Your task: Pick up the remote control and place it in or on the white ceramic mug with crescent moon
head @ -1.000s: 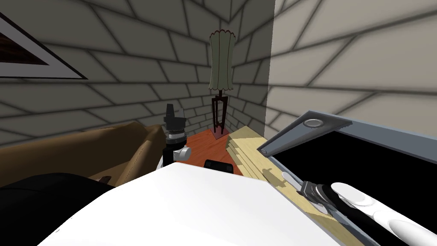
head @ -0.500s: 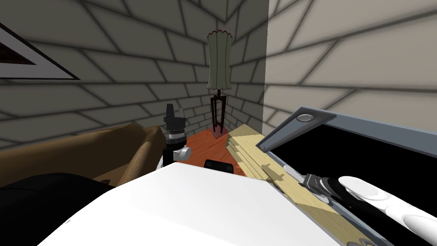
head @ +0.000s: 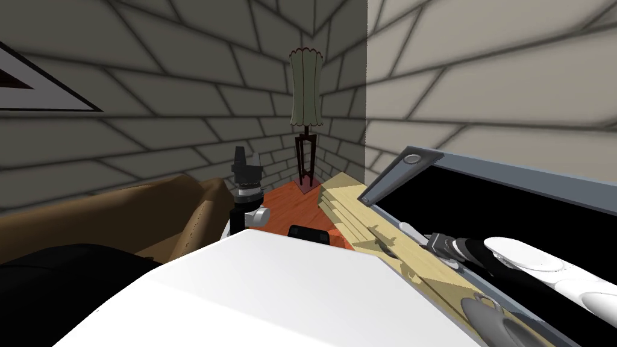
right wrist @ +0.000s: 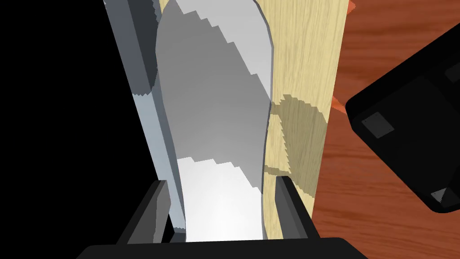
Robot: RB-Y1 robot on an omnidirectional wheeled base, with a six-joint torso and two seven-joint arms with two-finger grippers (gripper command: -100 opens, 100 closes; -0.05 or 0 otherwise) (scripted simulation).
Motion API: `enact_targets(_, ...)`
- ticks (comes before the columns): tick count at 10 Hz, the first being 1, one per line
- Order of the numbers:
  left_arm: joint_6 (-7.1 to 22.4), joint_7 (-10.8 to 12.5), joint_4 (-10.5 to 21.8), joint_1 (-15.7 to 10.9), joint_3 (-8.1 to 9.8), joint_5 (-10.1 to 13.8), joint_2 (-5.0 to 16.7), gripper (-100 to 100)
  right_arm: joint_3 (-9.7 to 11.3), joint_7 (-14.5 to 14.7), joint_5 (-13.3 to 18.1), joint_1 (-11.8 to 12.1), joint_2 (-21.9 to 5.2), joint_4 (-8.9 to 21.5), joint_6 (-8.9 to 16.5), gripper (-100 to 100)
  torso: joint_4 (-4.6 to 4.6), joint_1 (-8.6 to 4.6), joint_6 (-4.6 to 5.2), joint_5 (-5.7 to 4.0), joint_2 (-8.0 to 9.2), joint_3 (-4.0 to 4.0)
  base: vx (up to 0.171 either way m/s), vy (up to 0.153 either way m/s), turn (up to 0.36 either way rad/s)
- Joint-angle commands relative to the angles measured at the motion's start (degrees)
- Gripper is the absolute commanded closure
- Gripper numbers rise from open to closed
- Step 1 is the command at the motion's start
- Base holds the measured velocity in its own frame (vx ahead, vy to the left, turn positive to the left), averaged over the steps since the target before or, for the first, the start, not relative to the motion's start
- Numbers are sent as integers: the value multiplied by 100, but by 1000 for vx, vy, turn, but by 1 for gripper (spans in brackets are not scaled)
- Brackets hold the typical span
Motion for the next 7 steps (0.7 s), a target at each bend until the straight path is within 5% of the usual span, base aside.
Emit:
enact_targets(1,0,0,0,0,0,0,0,0,-107,75,-88,-183,-76,-73,-134,100,0,0,0,0,0,0,-62,11,-141)
enact_targets(7,0,0,0,-1,0,0,0,0,-414,145,-363,-569,-557,-424,-573,100,8,9,11,6,51,28,-147,-4,-107)
